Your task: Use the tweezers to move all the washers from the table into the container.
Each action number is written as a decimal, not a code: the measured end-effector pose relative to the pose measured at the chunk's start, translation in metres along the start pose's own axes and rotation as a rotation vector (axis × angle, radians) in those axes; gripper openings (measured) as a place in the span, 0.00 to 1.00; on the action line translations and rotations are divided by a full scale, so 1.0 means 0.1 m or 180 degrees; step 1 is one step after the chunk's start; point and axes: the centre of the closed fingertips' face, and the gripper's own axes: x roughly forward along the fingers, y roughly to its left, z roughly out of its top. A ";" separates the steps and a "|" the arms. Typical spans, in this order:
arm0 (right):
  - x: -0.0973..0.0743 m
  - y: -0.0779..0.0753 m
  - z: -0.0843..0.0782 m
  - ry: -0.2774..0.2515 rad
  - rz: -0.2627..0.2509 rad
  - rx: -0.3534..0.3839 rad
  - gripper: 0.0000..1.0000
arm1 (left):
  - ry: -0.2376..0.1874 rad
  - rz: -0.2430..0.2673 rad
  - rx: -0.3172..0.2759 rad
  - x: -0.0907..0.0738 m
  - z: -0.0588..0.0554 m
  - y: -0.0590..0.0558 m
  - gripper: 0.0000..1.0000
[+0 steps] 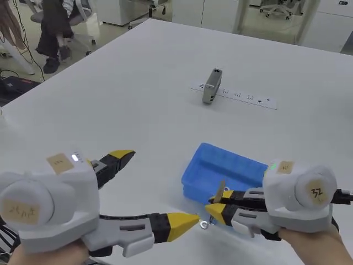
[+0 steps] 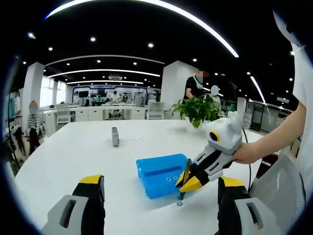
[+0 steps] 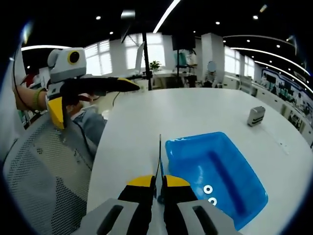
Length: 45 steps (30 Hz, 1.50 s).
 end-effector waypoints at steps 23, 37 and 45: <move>-0.04 0.00 0.07 -0.0165 0.0029 0.0183 0.02 | -0.0015 0.0018 -0.0004 0.00 0.01 0.01 0.99; -0.15 0.04 0.25 -0.0349 0.0125 0.0349 0.03 | -0.0014 0.0007 -0.0006 0.00 0.01 0.01 0.99; -0.26 0.01 0.37 -0.0502 0.0103 0.0471 0.03 | -0.0014 -0.0001 -0.0004 0.00 0.00 0.01 0.99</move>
